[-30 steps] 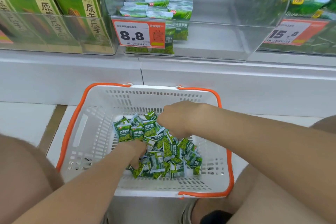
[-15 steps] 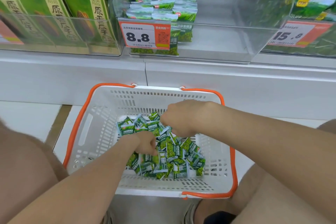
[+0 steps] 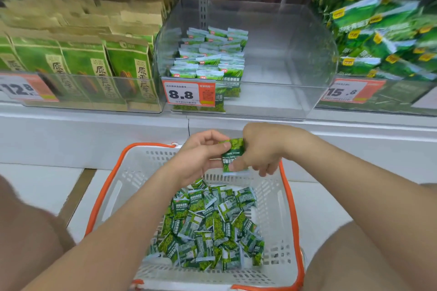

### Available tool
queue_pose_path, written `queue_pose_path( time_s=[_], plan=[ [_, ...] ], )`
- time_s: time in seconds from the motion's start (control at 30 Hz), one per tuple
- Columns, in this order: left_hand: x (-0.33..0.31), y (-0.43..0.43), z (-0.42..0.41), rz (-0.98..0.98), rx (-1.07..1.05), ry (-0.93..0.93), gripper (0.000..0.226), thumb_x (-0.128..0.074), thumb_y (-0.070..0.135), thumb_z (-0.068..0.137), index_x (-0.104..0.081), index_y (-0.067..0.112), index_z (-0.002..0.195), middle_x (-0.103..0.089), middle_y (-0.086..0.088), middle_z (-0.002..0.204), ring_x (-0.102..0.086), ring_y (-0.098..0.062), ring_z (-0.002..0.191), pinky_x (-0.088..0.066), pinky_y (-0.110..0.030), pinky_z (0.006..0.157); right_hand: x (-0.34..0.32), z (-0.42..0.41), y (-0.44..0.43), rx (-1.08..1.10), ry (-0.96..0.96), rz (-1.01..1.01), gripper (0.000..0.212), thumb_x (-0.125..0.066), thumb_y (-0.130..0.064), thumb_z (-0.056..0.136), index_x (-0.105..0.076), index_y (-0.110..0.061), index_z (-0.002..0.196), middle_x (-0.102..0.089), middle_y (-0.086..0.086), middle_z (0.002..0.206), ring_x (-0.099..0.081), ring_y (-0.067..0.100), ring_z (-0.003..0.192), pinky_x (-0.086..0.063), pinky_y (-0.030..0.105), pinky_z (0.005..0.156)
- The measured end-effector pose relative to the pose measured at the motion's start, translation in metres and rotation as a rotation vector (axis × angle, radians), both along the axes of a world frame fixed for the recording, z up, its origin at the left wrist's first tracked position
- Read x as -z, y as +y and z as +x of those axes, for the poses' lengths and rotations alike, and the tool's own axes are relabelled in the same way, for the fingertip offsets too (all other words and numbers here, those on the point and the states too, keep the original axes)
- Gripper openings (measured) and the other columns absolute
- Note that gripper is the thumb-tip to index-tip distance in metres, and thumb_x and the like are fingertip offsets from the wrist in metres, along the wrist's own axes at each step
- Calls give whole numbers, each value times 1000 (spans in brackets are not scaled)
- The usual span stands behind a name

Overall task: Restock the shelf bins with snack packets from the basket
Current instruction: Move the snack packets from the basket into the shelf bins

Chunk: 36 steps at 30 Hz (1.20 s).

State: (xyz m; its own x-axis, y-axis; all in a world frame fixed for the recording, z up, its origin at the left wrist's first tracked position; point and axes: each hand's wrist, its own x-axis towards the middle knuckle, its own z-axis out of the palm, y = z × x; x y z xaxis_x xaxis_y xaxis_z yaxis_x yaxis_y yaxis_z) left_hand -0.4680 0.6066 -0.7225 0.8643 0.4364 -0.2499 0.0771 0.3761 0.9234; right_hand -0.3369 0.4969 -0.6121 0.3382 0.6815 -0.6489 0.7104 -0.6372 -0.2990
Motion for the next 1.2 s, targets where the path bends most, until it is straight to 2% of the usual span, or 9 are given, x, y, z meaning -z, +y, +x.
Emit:
queue_pose_path(
  time_s=[0.13, 0.3, 0.4, 0.5, 0.67, 0.77, 0.9, 1.1, 1.2],
  plan=[
    [-32, 2, 2, -82, -123, -134, 21, -63, -5, 90, -55, 13, 83, -68, -7, 83, -67, -22, 76, -62, -38, 71, -15, 5, 0, 182, 140, 267, 33, -88, -21, 81, -67, 2, 90, -77, 21, 81, -79, 26, 76, -66, 42, 74],
    [-61, -2, -2, 339, -225, -57, 20, -58, 8, 72, -58, 14, 92, -57, -3, 68, -49, -17, 59, -41, -28, 56, -34, 7, -2, 298, 135, 628, 23, -81, -13, 79, -68, -2, 94, -73, 11, 73, -70, 28, 62, -65, 46, 70],
    [-77, -6, -4, 559, -187, -98, 19, -65, 0, 86, -66, 8, 103, -65, 3, 62, -53, -16, 52, -43, -22, 53, -39, 10, 2, 286, 115, 824, 16, -75, -18, 84, -72, -18, 99, -77, 7, 90, -75, 25, 68, -65, 49, 69],
    [-88, -5, -5, 653, -244, -121, 14, -63, 15, 105, -73, 6, 101, -67, -14, 64, -56, -12, 50, -43, -22, 55, -34, 13, 7, 234, -14, 906, 25, -73, -26, 89, -72, -27, 114, -76, 0, 108, -68, 12, 75, -64, 45, 80],
    [-91, 0, -2, 591, -362, -160, 18, -60, 20, 107, -77, 13, 108, -72, -5, 73, -69, -19, 62, -45, -30, 53, -27, 10, 15, 455, 191, 1031, 39, -84, -26, 87, -65, -21, 120, -77, 6, 80, -76, 28, 71, -62, 55, 72],
    [-91, 0, 3, 806, -458, -138, 17, -63, 27, 105, -77, 18, 101, -71, 2, 71, -65, -12, 64, -49, -30, 61, -26, 10, 19, 500, 38, 1187, 32, -81, -28, 88, -65, -25, 115, -73, 5, 71, -72, 18, 67, -61, 50, 74],
    [-88, 5, 5, 1310, -693, -30, 6, -67, 20, 99, -72, 21, 102, -66, 6, 97, -58, -15, 90, -47, -37, 83, -34, 26, 23, 430, -310, 1425, 24, -75, -25, 91, -64, -26, 112, -71, -2, 80, -65, 8, 70, -55, 38, 77],
    [-82, 7, 8, 1685, -578, 293, 46, -64, 22, 85, -61, 30, 130, -56, 10, 136, -41, -27, 136, -30, -48, 95, -32, 62, 40, 284, -343, 1009, 25, -78, -27, 89, -70, -24, 113, -68, -2, 65, -65, 22, 84, -51, 32, 83],
    [-80, 11, 9, 1694, -515, 314, 52, -65, 21, 86, -56, 33, 136, -56, 15, 133, -43, -23, 132, -26, -44, 92, -39, 68, 50, 293, -271, 870, 26, -82, -26, 84, -72, -24, 107, -71, 0, 69, -66, 25, 90, -56, 33, 83]
  ],
)
